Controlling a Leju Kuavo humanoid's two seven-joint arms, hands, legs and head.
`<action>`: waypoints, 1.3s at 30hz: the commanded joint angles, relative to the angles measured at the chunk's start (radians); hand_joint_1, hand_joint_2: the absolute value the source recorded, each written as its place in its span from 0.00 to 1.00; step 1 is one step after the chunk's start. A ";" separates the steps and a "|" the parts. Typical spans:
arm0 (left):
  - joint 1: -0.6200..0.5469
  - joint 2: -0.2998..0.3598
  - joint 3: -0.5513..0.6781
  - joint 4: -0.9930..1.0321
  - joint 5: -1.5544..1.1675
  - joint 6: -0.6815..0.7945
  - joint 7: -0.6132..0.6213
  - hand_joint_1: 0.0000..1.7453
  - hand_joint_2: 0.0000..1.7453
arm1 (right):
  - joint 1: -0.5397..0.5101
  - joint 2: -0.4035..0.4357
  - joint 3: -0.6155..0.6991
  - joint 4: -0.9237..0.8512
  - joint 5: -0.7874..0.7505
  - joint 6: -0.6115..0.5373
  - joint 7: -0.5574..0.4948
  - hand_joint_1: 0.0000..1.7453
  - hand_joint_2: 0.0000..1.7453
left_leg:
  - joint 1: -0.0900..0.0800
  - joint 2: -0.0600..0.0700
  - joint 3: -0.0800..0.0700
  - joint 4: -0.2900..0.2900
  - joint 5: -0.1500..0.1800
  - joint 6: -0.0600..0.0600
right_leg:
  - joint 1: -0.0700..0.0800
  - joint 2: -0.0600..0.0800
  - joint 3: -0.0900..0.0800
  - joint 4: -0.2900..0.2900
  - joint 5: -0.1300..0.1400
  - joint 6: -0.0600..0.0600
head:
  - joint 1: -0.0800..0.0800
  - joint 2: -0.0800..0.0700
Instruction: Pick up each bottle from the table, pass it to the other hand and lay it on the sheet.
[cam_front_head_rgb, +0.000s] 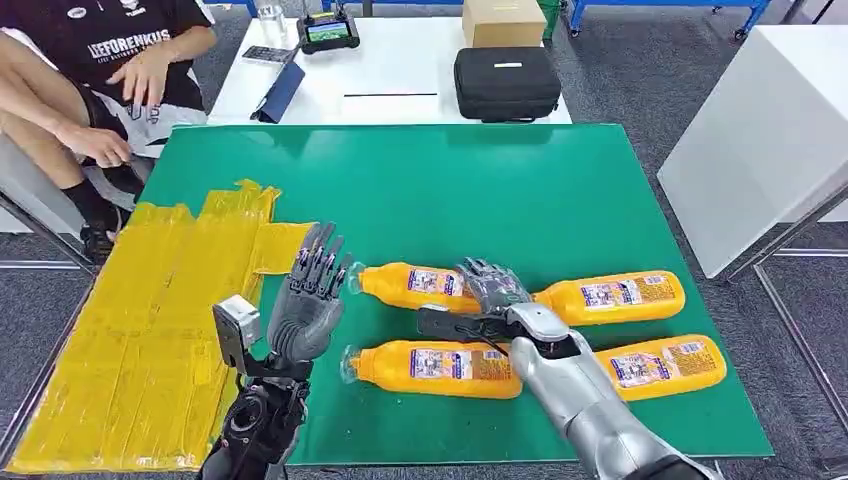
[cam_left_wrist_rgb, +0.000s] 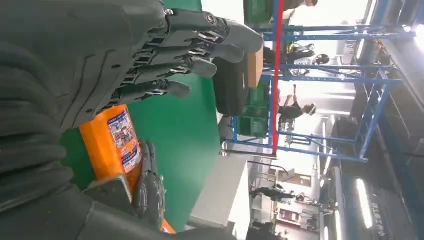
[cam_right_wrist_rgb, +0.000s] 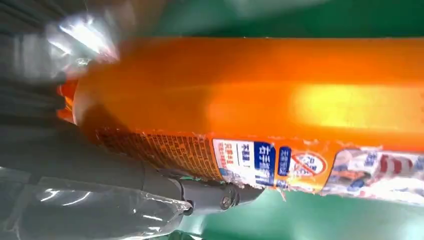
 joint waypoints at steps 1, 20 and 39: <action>-0.031 0.012 -0.015 0.053 0.004 0.007 0.007 0.00 1.00 | -0.027 0.006 0.042 0.107 0.025 -0.019 0.035 0.00 1.00 | 0.002 -0.001 0.003 0.000 -0.001 -0.005 | 0.002 -0.002 0.004 -0.001 -0.001 -0.001 | 0.000 0.000; -0.021 0.013 -0.021 0.061 -0.008 0.008 0.006 0.00 1.00 | 0.022 0.001 -0.027 0.047 0.091 -0.134 0.060 1.00 1.00 | 0.002 -0.002 0.004 0.000 -0.002 -0.005 | 0.002 -0.004 0.005 -0.001 -0.002 -0.001 | 0.000 0.000; -0.005 0.008 -0.028 -0.015 -0.055 0.023 0.009 0.00 1.00 | 0.132 0.035 -0.184 -0.176 -0.072 -0.419 -0.084 1.00 1.00 | 0.001 -0.001 -0.002 0.000 -0.001 -0.003 | 0.000 -0.002 -0.001 0.000 -0.001 0.000 | 0.000 0.000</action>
